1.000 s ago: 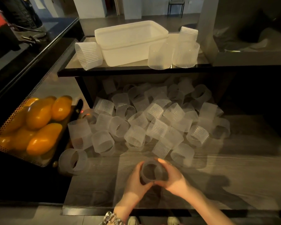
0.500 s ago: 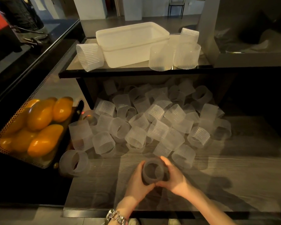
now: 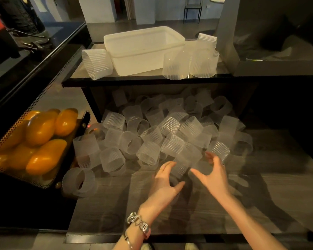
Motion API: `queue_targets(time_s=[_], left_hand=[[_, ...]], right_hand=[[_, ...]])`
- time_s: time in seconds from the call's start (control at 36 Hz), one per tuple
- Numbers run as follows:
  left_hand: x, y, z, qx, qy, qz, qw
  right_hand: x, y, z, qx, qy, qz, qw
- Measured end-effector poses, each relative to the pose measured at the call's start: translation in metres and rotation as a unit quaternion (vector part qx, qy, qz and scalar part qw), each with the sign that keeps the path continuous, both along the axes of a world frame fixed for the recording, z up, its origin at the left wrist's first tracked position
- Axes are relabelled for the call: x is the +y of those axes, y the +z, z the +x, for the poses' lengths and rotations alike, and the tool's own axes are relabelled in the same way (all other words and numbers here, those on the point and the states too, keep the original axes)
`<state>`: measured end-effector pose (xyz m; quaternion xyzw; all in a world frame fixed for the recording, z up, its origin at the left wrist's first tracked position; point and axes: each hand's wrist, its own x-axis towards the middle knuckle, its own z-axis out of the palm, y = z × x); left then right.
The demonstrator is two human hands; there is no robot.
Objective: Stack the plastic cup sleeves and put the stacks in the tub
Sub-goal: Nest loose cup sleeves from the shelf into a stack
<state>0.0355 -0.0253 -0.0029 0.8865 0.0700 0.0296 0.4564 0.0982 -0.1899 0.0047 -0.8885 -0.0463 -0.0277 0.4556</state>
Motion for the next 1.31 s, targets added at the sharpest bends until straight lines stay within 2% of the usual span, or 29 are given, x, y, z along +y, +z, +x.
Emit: queue_targets(time_s=[0.08,0.22,0.39,0.5,0.64,0.81,0.89,1.06,1.17,1.31], left_hand=[[-0.005,0.002,0.011,0.002,-0.021,0.069,0.997],[-0.008,0.004,0.023,0.042,-0.053,0.067,0.995],[-0.009,0.003,0.027,0.058,-0.052,0.061,0.995],[-0.01,0.003,0.023,0.032,-0.041,0.033,0.998],[-0.01,0.008,0.012,-0.006,-0.008,-0.045,0.999],[-0.004,0.026,0.0,-0.024,0.001,-0.117,0.993],[0.001,0.035,-0.004,-0.043,-0.008,-0.126,0.991],[0.012,0.041,-0.009,-0.069,-0.02,-0.099,0.992],[0.021,0.044,-0.014,-0.067,-0.009,-0.065,0.996],[0.027,0.041,-0.024,-0.031,0.023,-0.04,0.998]], right_hand=[[0.001,-0.001,0.011,0.061,-0.009,-0.023,0.998],[0.005,0.0,0.022,0.12,0.023,-0.061,0.991],[0.013,0.002,0.022,0.107,0.038,0.0,0.994],[0.016,0.005,0.017,0.097,0.036,0.056,0.993],[0.018,0.011,0.008,0.09,0.049,0.089,0.991],[0.019,0.019,-0.002,0.115,0.117,0.166,0.972],[0.019,0.027,-0.009,0.09,0.135,0.192,0.968],[0.022,0.037,-0.018,0.071,0.155,0.171,0.97],[0.024,0.04,-0.024,0.054,0.157,0.104,0.981],[0.025,0.04,-0.036,0.034,0.188,0.057,0.98]])
